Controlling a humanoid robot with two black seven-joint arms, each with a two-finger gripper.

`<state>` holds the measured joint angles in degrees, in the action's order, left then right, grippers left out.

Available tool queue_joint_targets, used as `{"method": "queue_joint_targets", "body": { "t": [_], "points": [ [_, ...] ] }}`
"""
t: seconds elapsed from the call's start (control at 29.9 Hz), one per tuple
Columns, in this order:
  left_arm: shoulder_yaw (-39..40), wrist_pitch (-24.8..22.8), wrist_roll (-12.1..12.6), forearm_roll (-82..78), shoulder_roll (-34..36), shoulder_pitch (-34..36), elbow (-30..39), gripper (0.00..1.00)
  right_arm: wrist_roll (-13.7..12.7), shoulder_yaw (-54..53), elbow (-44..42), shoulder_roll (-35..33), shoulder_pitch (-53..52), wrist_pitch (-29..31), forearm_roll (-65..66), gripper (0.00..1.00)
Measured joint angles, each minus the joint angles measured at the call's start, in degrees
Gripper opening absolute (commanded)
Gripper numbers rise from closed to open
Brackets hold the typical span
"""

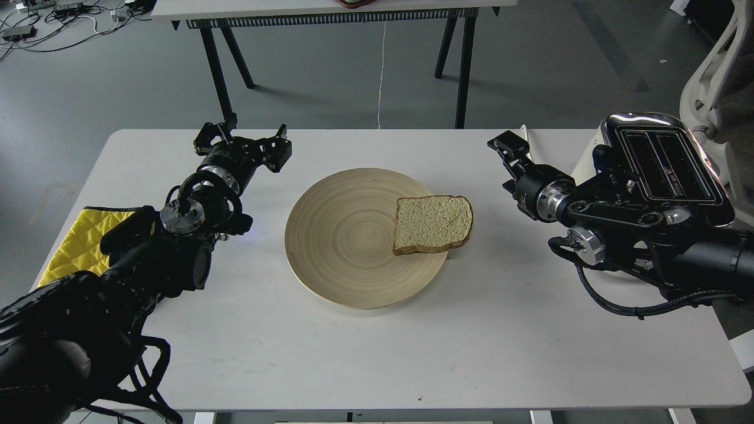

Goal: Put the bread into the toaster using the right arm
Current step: 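Move the right gripper toward the bread slice's edge on the plate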

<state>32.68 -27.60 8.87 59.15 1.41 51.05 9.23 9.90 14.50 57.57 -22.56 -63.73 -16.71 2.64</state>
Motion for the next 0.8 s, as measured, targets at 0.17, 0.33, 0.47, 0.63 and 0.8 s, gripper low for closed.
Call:
{"method": "queue_joint_targets", "body": {
  "t": [0.17, 0.33, 0.47, 0.63, 0.8],
  "points": [
    [0.0, -0.01, 0.0, 0.0, 0.0, 0.0, 0.0, 1.0, 0.2, 1.34, 1.99, 0.15, 0.96, -0.83, 0.04, 0.97],
    [0.02, -0.01, 0.0, 0.0, 0.0, 0.0, 0.0, 1.0, 0.25, 3.69, 3.26, 0.29, 0.99, -1.12, 0.09, 0.96],
    [0.02, -0.01, 0.0, 0.0, 0.0, 0.0, 0.0, 1.0, 0.29, 4.2, 4.24, 0.56, 1.13, -1.14, 0.67, 0.94],
    [0.02, -0.01, 0.0, 0.0, 0.0, 0.0, 0.0, 1.0, 0.3, 4.22, 4.48, 1.1, 1.23, -1.14, 1.91, 0.92],
    [0.02, -0.01, 0.01, 0.0, 0.0, 0.0, 0.0, 1.0, 0.3, 4.29, 4.36, 2.34, 1.37, -1.14, 2.48, 0.9]
  ]
}}
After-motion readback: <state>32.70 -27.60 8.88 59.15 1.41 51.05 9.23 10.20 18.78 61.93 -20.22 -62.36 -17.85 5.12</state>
